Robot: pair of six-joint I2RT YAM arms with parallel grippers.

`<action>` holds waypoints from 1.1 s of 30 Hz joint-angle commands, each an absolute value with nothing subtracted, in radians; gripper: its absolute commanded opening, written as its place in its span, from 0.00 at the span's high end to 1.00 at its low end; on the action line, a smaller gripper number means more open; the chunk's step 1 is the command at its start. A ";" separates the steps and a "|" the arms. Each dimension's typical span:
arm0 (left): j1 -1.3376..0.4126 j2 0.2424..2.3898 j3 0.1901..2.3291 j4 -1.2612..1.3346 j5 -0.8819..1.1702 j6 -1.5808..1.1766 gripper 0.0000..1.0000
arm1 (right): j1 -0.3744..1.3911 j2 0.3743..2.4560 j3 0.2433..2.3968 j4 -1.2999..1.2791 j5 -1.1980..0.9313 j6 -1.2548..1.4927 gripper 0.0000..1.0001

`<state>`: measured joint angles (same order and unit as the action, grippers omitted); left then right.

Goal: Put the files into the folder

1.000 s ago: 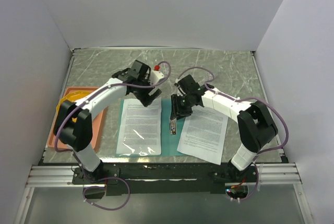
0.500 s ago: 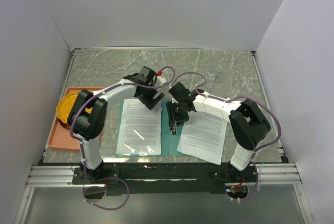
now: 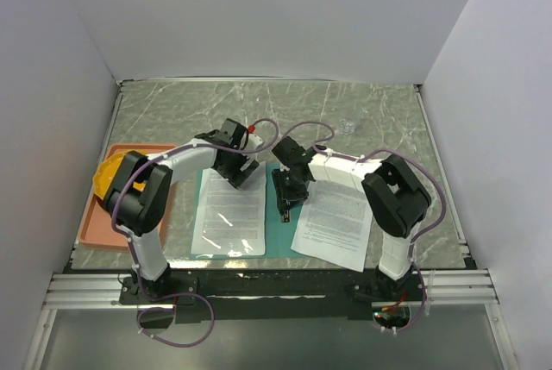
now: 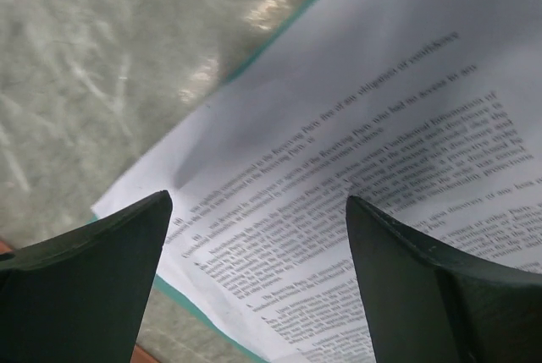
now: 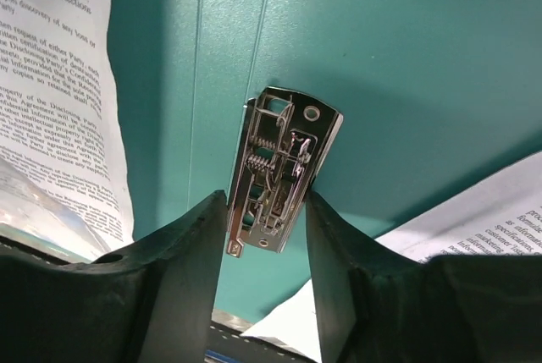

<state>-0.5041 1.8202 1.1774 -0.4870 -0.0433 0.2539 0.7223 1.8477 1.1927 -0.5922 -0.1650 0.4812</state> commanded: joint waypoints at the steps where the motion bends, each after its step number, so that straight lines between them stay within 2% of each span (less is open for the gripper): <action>1: -0.476 1.824 1.204 -0.411 -0.095 0.294 0.09 | 0.724 1.897 1.242 -0.600 -0.138 0.526 0.57; 7: -0.411 1.876 1.331 -0.408 -0.114 0.305 0.09 | 0.681 1.943 1.279 -0.601 -0.120 0.551 0.74; 13: -0.382 1.879 1.515 -0.506 -0.075 0.267 0.06 | 0.646 1.993 1.335 -0.630 -0.077 0.603 0.87; 18: -0.385 1.838 1.624 -0.589 -0.009 0.220 0.02 | 0.614 1.999 1.341 -0.637 -0.081 0.640 0.89; 21: -0.397 1.806 1.650 -0.666 0.064 0.178 0.01 | 0.614 1.971 1.322 -0.594 -0.113 0.641 0.76; 22: -0.406 1.796 1.652 -0.698 0.087 0.169 0.04 | 0.614 1.959 1.315 -0.578 -0.124 0.644 0.67; 24: -0.448 1.763 1.628 -0.710 0.104 0.146 0.04 | 0.606 1.910 1.299 -0.528 -0.153 0.644 0.56; 28: -0.505 1.727 1.583 -0.727 0.118 0.088 0.04 | 0.552 1.821 1.308 -0.457 -0.230 0.600 0.40; 30: -0.522 1.735 1.586 -0.759 0.130 0.058 0.04 | 0.526 1.766 1.312 -0.440 -0.273 0.586 0.36; 32: -0.532 1.738 1.592 -0.773 0.143 0.046 0.04 | 0.493 1.705 1.284 -0.442 -0.299 0.581 0.40; 33: -0.535 1.736 1.589 -0.773 0.155 0.038 0.02 | 0.483 1.675 1.254 -0.430 -0.328 0.584 0.45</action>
